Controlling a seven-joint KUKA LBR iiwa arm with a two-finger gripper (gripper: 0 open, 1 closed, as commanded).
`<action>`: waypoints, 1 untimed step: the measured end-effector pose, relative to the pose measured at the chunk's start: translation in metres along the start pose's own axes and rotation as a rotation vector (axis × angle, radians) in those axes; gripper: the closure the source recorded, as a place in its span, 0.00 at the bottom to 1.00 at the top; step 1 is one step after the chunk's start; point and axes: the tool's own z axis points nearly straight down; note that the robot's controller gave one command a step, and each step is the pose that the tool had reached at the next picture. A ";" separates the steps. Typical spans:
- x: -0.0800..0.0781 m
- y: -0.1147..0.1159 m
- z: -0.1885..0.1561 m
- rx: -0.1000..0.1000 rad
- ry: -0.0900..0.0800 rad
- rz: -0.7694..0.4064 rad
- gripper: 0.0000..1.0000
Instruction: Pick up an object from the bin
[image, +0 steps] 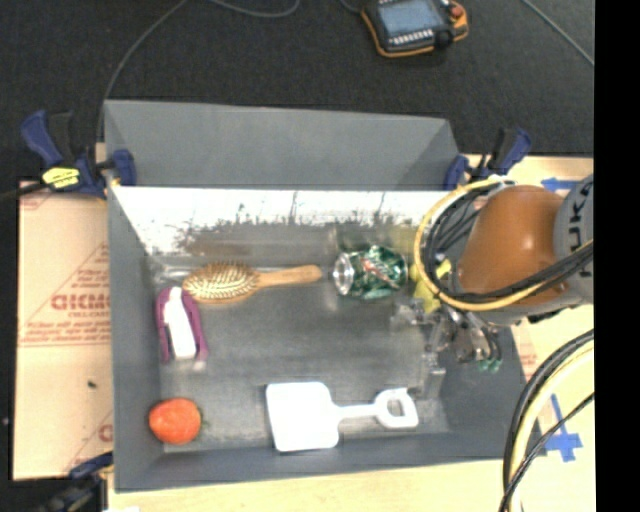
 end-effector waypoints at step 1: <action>0.000 0.000 0.000 0.000 0.000 0.000 0.00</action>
Offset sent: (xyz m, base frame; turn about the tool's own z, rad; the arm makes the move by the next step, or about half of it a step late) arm -0.0369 -0.0029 -0.0362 -0.0217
